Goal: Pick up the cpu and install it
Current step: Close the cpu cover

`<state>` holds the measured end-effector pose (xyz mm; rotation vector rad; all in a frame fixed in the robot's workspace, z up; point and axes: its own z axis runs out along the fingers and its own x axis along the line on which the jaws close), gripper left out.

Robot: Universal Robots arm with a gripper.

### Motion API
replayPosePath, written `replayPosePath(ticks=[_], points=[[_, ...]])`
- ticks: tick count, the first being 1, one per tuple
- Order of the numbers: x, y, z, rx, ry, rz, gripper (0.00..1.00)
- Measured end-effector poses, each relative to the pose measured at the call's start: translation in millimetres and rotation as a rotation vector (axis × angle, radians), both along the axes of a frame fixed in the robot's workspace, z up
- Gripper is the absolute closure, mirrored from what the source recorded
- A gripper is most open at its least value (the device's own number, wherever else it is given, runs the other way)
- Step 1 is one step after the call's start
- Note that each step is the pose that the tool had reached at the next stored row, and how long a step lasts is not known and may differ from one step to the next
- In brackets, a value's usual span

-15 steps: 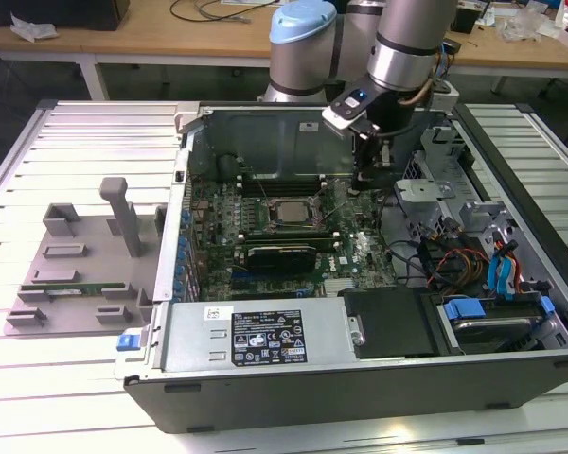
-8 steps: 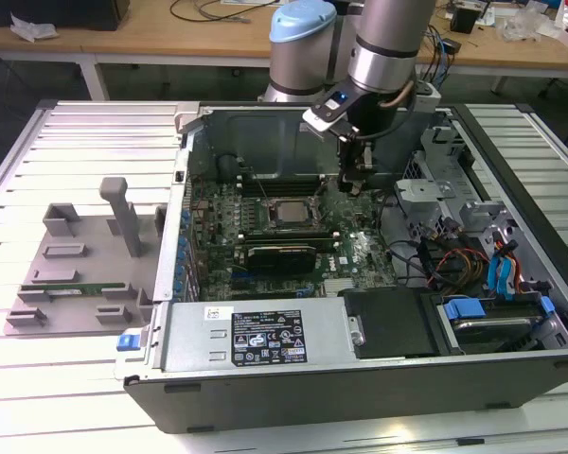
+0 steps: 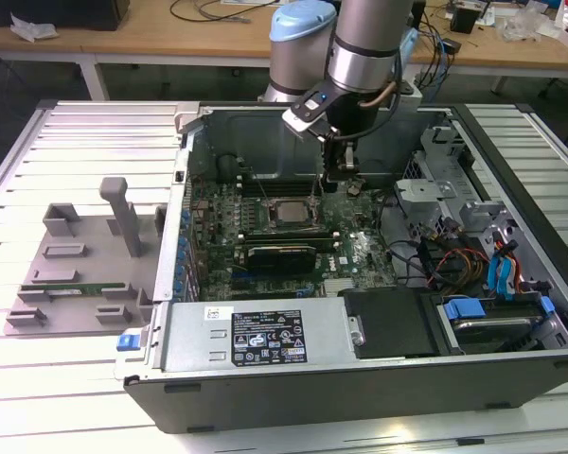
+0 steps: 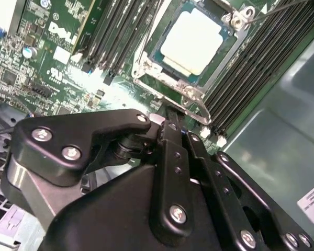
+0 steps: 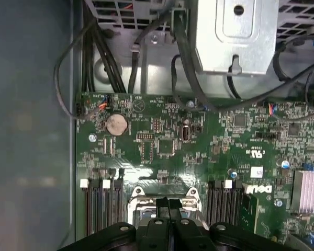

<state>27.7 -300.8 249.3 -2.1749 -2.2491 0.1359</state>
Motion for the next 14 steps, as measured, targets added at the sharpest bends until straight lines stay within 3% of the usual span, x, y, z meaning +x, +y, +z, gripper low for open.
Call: replayPosePath(ticks=[6, 8, 12, 14], points=[[-15.5, 0.0, -1.6, 0.0014, 0.0, 0.0, 0.89], [-24.2, 0.0, -7.0, 0.002, 0.0, 0.0, 0.89], [-54.4, 0.0, -24.9, 0.002, -0.0001, 0.0, 0.89], [-63.1, 0.0, -29.9, 0.0019, -0.0001, 0.0, 0.89]])
